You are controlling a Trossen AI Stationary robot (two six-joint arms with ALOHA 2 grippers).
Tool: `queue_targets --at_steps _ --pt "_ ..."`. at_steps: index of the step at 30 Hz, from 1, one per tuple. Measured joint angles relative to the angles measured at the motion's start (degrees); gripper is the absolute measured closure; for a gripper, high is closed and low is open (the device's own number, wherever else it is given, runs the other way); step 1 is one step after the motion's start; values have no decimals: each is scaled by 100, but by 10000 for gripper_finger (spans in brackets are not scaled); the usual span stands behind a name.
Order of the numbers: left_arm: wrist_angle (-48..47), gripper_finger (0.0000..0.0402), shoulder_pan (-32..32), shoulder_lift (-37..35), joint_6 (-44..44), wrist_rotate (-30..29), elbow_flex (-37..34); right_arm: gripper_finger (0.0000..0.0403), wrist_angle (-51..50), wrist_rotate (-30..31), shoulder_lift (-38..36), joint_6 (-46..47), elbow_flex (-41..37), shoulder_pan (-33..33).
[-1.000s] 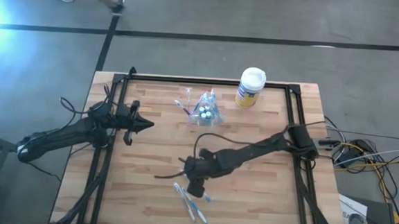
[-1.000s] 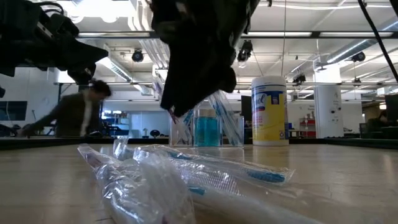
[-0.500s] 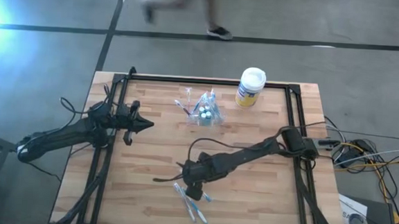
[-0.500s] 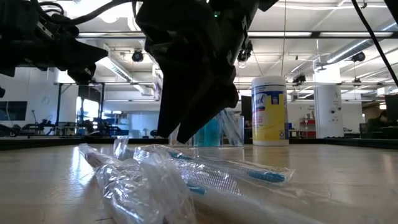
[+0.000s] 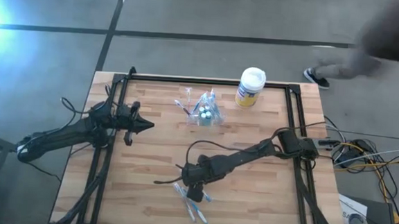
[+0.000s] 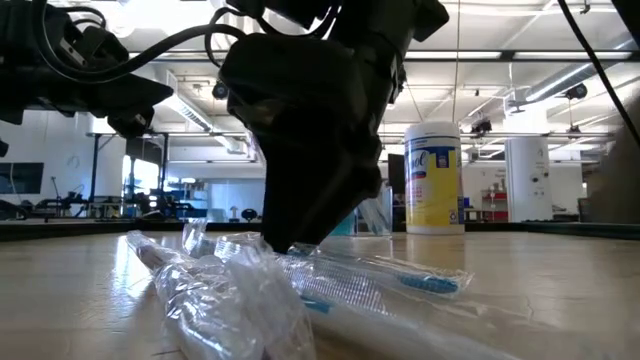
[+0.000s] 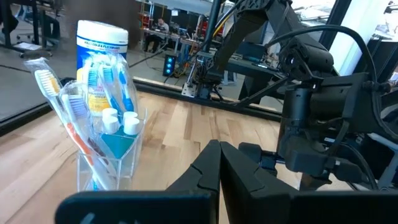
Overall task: Pick & Place toothbrushing station
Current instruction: Put the top blue toothbrush into the transparent organizer
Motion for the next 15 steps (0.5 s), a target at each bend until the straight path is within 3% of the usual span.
queue_targets --at_steps 4,12,15 --pt "0 394 0 0 0 0 0 245 -59 9 -13 -197 15 -4" --pt "-31 394 0 0 -4 0 -4 374 -193 27 -54 -246 22 -5" --pt "-49 394 0 0 -7 0 -4 381 -198 48 -152 -370 21 48"
